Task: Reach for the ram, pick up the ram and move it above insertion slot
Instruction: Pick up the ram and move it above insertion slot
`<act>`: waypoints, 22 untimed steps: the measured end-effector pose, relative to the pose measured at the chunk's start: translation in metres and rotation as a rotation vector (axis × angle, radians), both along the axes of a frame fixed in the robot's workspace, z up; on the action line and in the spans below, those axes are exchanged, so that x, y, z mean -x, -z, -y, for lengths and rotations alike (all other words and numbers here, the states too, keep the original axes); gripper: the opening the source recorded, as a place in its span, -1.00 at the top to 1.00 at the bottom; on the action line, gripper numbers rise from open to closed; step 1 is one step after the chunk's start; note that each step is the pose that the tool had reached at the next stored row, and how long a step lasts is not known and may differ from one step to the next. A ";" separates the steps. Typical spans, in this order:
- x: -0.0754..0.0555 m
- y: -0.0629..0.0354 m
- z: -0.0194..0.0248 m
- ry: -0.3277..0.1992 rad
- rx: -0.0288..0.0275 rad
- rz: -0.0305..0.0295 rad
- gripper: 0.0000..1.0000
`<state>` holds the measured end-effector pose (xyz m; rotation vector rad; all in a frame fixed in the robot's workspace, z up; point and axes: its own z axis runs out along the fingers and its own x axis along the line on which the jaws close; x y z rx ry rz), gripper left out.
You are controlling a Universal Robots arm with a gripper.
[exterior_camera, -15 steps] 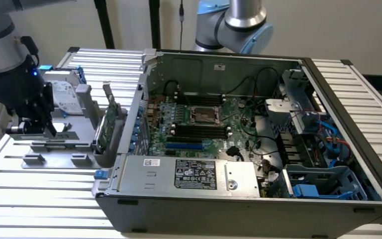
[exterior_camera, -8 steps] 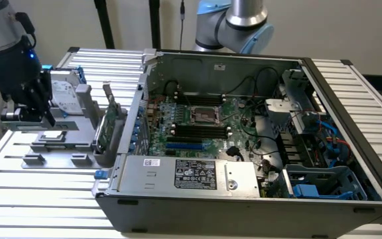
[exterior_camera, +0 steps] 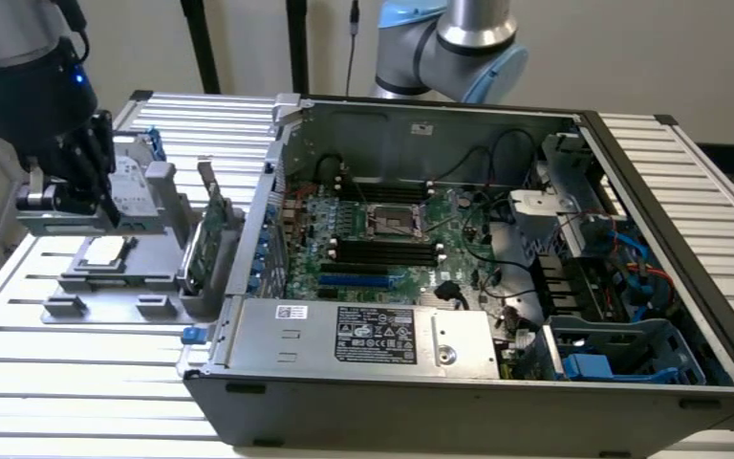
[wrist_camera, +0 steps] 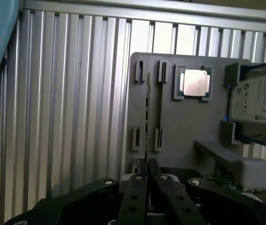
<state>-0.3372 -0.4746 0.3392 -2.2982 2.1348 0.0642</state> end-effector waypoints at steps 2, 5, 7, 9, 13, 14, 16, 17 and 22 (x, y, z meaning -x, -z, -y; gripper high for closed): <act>-0.006 -0.0060 -0.0007 0.000 0.0000 0.0000 0.75; -0.017 -0.0170 -0.0017 0.000 0.0000 -0.0003 0.75; -0.025 -0.0246 -0.0022 0.000 0.0001 -0.0003 0.75; -0.032 -0.0323 -0.0028 0.000 0.0000 -0.0002 0.75; -0.046 -0.0464 -0.0041 0.000 -0.0001 0.0000 0.75; -0.049 -0.0490 -0.0045 0.000 -0.0002 0.0000 0.75; -0.054 -0.0530 -0.0056 0.000 -0.0004 -0.0002 0.75; -0.056 -0.0541 -0.0062 0.000 -0.0008 -0.0001 0.75; -0.067 -0.0573 -0.0107 0.000 -0.0028 -0.0001 0.75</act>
